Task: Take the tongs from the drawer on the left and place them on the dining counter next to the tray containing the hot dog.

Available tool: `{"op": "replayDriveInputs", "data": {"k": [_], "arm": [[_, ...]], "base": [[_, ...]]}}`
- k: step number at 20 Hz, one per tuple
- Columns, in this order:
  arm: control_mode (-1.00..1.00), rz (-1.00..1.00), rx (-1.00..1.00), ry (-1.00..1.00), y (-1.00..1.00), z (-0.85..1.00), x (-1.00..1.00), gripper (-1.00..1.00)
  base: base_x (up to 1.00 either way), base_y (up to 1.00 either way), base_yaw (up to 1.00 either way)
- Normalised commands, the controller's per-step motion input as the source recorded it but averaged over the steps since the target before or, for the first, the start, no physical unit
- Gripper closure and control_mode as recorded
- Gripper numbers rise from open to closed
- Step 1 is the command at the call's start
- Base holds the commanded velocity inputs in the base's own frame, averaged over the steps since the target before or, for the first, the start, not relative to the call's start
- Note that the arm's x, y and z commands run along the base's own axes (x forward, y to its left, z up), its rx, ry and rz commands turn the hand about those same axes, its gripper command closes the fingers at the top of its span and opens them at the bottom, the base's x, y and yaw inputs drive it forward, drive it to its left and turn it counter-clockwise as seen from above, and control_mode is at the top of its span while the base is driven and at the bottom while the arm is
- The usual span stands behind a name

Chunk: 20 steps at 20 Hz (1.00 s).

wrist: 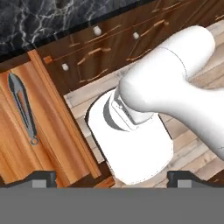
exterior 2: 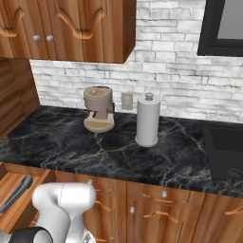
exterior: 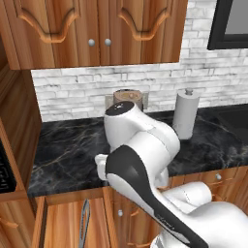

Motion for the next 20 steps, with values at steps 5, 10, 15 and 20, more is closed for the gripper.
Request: {"op": "replayDriveInputs", "data": {"k": [5, 10, 15, 20], "arm": [[-1.0, 0.37, 0.07, -0.15, -0.02, -0.3, 0.36, -1.0], [-1.0, 0.21, 0.29, -0.05, -0.1, -0.2, 0.26, -1.0], [-1.0, 0.07, 0.26, 0.01, 0.02, -0.11, 0.29, -1.0], [-1.0, 0.02, -0.02, 0.0, 0.2, -0.16, 0.02, -1.0]], "base": [[0.0, 0.0, 0.0], [0.0, 0.0, 0.0], [0.0, 0.0, 0.0], [0.0, 0.0, 0.0]]}}
